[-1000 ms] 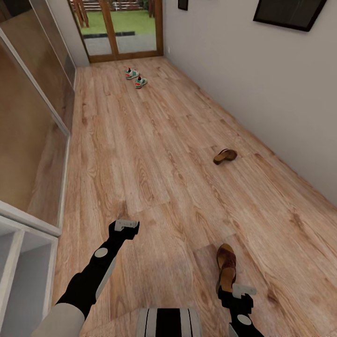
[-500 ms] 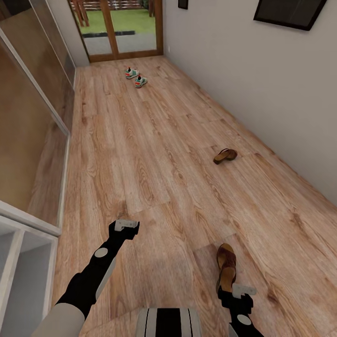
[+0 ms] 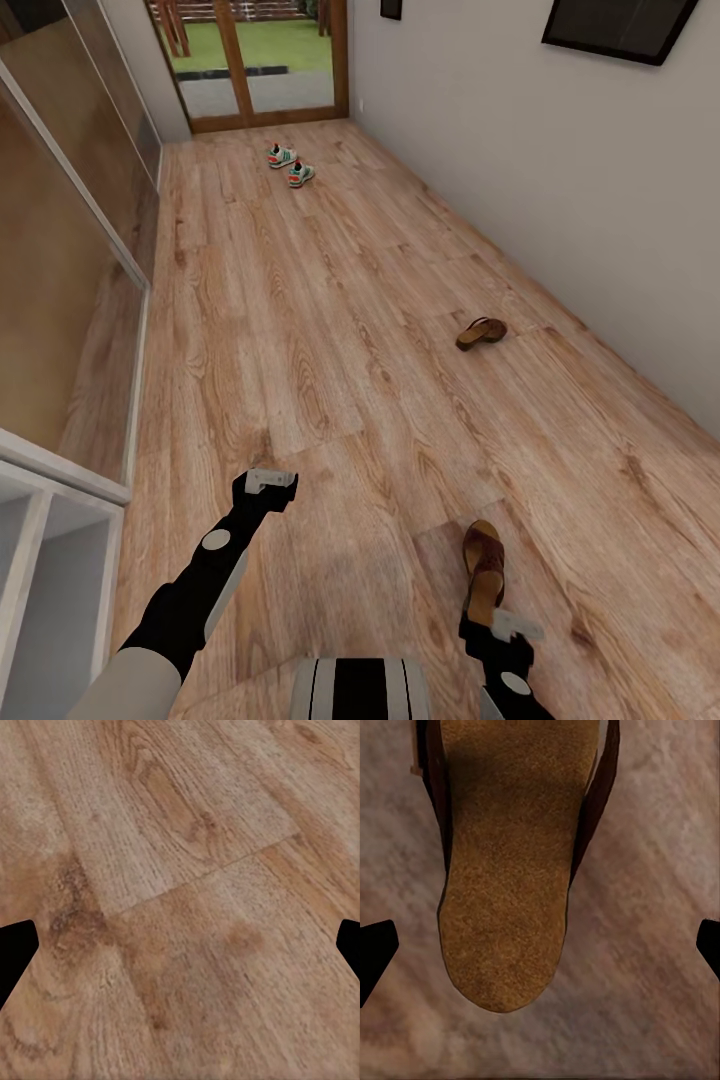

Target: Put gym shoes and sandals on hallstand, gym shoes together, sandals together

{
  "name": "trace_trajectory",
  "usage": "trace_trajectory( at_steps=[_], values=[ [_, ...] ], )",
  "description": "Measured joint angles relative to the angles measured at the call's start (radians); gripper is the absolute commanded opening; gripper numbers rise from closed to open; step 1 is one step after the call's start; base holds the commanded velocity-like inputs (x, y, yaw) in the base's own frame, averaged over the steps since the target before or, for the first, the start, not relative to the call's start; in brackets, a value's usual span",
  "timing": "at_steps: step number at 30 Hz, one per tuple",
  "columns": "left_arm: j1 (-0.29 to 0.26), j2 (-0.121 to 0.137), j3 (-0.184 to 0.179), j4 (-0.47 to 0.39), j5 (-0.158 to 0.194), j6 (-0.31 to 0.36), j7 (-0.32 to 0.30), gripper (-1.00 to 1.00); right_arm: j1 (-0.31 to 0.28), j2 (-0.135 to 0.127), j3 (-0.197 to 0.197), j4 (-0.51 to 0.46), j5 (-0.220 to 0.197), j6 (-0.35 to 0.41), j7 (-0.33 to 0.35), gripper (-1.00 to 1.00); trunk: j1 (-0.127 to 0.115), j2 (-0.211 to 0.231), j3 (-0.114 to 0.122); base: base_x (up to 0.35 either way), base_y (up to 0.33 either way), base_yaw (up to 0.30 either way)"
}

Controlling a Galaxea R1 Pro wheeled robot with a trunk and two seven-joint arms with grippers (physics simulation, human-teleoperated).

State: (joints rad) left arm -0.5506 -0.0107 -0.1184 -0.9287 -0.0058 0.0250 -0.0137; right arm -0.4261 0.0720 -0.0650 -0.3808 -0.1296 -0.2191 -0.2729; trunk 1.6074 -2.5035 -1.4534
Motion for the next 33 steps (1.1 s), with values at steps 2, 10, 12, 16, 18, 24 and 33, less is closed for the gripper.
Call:
trace_trajectory(
  at_steps=[2, 10, 12, 16, 18, 24, 33],
  values=[
    [0.000, 0.000, 0.000, 0.000, 0.000, 0.000, 0.000, 1.00, 0.000, 0.000, 0.000, 0.000, -0.020, 0.000, 0.000, 1.00, 0.000, 0.000, 0.000, 0.000, 0.000, 0.000],
    [0.000, 0.000, 0.000, 0.000, 0.000, 0.000, 0.001, 1.00, 0.000, 0.000, -0.003, 0.000, -0.039, 0.000, -0.002, 1.00, 0.000, 0.000, 0.000, 0.000, 0.000, 0.000],
    [0.000, 0.000, 0.000, 0.000, 0.000, 0.000, 0.000, 1.00, 0.000, 0.001, -0.004, 0.000, -0.040, 0.000, -0.002, 1.00, 0.000, 0.000, 0.000, 0.000, 0.000, 0.000],
    [0.000, 0.000, 0.000, 0.000, 0.000, 0.000, 0.001, 1.00, 0.000, 0.001, -0.004, 0.000, -0.040, 0.000, -0.002, 1.00, 0.000, 0.000, -0.006, 0.000, 0.000, 0.000],
    [0.000, 0.000, 0.000, 0.000, 0.000, 0.000, 0.000, 1.00, 0.000, 0.000, -0.004, 0.000, -0.040, 0.000, -0.002, 1.00, 0.001, -0.001, -0.016, 0.000, 0.000, 0.000],
    [0.000, 0.000, 0.000, 0.000, 0.000, 0.000, 0.001, 1.00, 0.000, 0.000, -0.004, 0.000, -0.040, 0.000, -0.002, 1.00, 0.004, -0.002, -0.049, 0.000, 0.000, 0.000],
    [0.000, 0.000, 0.000, 0.000, 0.000, 0.000, 0.000, 1.00, 0.000, 0.001, -0.004, 0.000, -0.040, 0.000, -0.002, 1.00, 0.006, -0.003, -0.075, 0.000, 0.000, 0.000]
  ],
)
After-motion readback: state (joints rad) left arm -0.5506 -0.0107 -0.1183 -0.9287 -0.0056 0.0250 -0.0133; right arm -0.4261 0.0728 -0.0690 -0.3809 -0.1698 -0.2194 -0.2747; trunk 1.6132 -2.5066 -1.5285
